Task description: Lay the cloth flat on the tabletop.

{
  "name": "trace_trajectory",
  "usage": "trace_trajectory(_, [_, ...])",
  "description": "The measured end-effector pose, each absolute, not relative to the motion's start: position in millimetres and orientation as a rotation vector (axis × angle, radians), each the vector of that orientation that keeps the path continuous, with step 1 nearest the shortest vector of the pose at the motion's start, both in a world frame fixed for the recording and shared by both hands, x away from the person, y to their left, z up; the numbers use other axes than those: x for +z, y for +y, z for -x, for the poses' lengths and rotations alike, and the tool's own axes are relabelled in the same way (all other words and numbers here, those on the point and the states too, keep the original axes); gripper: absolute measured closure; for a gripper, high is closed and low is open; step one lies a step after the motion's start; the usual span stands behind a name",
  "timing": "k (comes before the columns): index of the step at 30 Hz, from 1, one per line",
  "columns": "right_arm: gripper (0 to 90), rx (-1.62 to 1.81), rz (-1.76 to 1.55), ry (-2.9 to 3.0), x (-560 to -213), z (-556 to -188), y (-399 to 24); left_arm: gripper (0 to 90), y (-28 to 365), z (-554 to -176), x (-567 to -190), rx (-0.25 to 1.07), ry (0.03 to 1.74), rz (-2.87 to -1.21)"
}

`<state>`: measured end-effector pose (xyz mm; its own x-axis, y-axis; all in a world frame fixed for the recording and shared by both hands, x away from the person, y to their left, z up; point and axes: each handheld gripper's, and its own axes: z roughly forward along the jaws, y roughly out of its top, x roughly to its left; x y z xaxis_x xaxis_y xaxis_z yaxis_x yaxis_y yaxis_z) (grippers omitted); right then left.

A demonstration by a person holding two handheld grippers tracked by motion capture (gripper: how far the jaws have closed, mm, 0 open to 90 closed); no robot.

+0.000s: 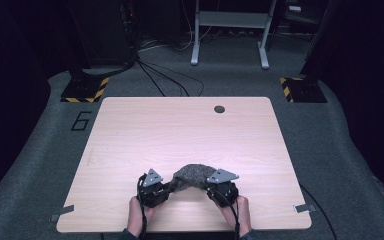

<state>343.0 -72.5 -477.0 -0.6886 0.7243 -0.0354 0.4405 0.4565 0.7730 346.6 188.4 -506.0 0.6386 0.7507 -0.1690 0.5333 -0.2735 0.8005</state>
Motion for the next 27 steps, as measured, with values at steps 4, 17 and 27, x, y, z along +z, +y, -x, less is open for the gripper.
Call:
trace_trajectory(4, [85.9, 1.095, -0.983, 2.293, -460.0, -342.8, -81.0, 80.8, 200.8, -346.6, -495.5, 0.331, 1.023, -1.927])
trace_trajectory(17, [85.9, 1.196, -0.855, 2.224, -409.7, -313.4, -83.3, 81.5, 220.5, -332.4, -445.8, 0.335, 0.951, -1.909])
trace_trajectory(27, [85.6, 1.169, -0.962, 2.262, -420.1, -366.0, -84.2, 65.5, 221.6, -366.8, -449.1, 0.36, 1.016, -2.036])
